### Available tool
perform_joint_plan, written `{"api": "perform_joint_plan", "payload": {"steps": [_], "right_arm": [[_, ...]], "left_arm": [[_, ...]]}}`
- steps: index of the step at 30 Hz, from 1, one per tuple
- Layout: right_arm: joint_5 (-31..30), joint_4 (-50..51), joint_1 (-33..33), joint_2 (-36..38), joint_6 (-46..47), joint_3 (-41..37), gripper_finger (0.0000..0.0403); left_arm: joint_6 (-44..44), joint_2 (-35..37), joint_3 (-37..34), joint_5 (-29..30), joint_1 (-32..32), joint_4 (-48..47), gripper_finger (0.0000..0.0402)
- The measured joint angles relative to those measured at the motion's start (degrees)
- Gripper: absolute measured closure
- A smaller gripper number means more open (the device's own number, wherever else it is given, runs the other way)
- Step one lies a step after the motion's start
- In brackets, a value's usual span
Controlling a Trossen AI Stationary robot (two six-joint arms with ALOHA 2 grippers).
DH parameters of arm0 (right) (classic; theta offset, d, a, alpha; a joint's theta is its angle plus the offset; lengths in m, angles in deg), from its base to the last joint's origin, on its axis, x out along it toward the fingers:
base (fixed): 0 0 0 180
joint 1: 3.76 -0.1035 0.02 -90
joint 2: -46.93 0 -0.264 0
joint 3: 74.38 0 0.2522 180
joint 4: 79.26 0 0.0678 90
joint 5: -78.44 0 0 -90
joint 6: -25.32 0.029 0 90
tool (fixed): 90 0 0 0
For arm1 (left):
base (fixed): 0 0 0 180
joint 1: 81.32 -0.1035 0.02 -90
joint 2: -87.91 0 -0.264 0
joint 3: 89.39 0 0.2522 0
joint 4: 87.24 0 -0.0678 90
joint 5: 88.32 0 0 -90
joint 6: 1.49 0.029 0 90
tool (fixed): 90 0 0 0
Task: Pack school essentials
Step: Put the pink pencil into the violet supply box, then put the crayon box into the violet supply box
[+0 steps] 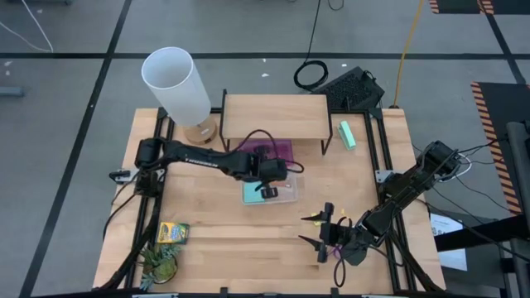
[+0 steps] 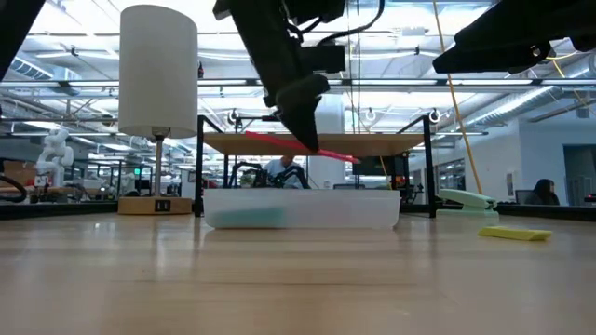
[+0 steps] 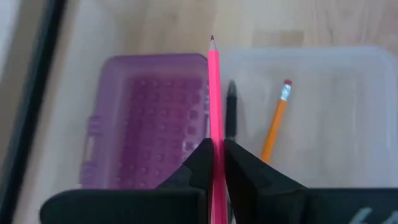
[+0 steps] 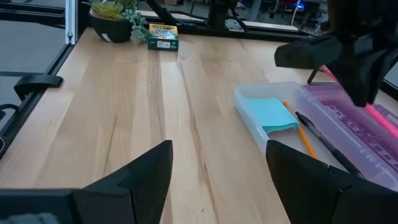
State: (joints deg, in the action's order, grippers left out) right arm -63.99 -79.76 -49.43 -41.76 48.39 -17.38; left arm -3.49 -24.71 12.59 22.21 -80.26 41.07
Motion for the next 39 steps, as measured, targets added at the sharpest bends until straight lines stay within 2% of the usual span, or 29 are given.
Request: {"api": "perform_joint_plan", "payload": {"steps": [7, 23, 26, 34, 39], "right_arm": [[0.0, -0.06, -0.18, -0.02, 0.0, 0.0, 0.0152], [-0.02, -0.66, -0.18, -0.02, 0.02, 0.0, 0.0152], [-0.02, -0.68, -0.18, -0.01, 0.02, 0.0, 0.0152], [-0.02, -0.66, -0.18, -0.01, 0.02, 0.0, 0.0152], [-0.02, -0.44, -0.18, 0.0, 0.02, 0.0, 0.0152]], "left_arm": [[0.24, -0.3, 0.03, -0.92, -1.58, -3.91, 0.0369], [0.07, -1.77, 0.01, -1.52, -0.3, -4.39, 0.0366], [0.42, -2.21, 0.05, -1.5, -0.2, -3.74, 0.0346], [0.84, -4.16, 0.03, -1.51, -0.39, -4.29, 0.026], [0.64, -4.54, 0.03, 3.39, -0.14, -4.32, 0.0233]]}}
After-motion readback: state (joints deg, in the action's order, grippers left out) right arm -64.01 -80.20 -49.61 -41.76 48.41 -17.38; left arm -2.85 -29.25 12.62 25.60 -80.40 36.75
